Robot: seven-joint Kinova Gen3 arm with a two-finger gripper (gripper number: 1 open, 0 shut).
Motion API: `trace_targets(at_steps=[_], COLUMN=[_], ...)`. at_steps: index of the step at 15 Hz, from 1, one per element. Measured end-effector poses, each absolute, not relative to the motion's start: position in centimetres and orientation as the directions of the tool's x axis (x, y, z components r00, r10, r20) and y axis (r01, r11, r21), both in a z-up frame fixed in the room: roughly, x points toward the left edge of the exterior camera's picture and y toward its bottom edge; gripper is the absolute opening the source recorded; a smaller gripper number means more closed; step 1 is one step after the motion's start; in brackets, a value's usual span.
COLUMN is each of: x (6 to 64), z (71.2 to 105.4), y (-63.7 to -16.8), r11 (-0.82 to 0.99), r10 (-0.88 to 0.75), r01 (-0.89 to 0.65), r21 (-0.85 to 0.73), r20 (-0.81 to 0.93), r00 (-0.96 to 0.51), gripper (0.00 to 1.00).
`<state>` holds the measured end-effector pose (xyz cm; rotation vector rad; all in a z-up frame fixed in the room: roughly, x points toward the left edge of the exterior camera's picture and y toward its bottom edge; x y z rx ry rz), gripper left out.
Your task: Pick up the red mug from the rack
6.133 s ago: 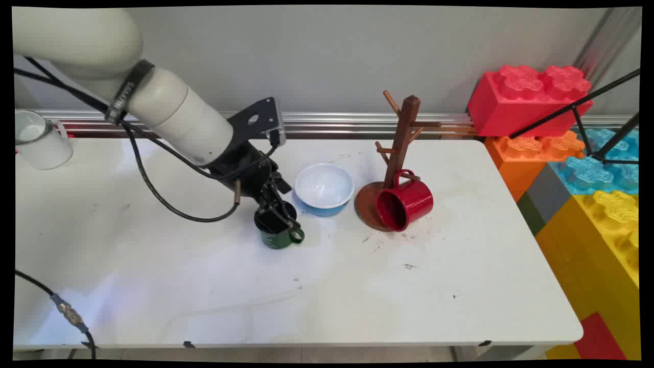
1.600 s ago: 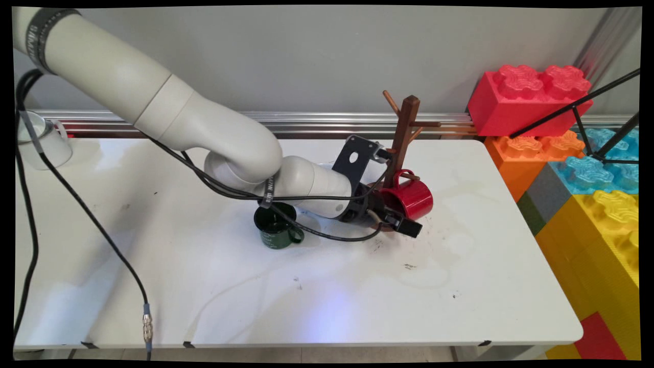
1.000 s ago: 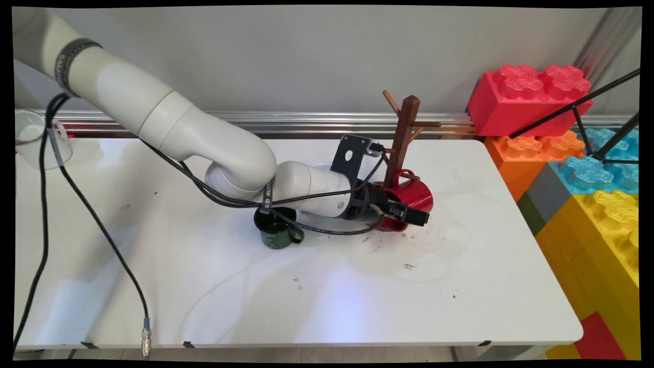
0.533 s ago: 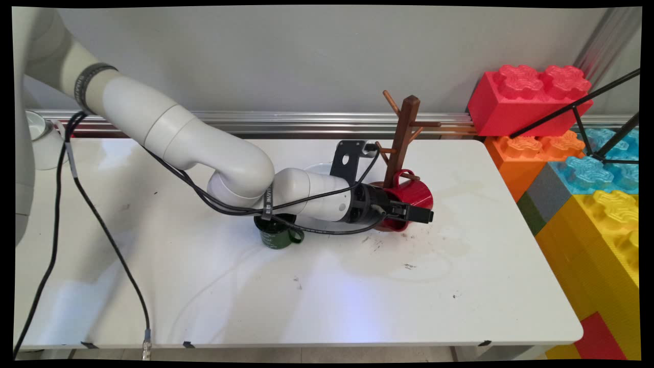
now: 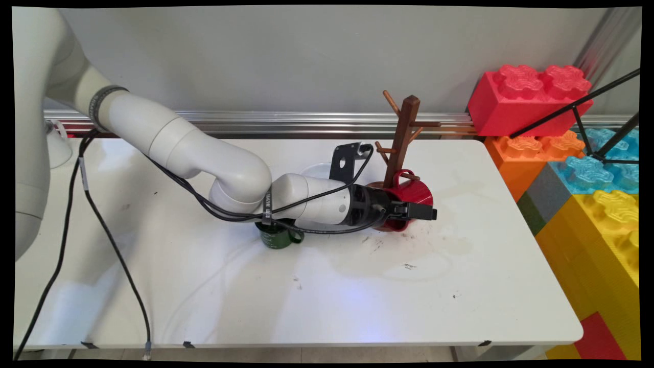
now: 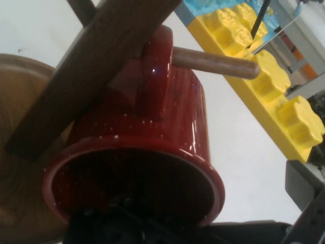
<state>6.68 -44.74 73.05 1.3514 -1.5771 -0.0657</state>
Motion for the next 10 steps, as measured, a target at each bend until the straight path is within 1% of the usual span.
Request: trace_targets(at_steps=[10], x=[6.66], z=[72.43], y=[-45.03], r11=[0.348], r10=[-0.764], r01=[-0.673], r21=[0.653], r20=[0.614], r00=[0.201], gripper=[1.0])
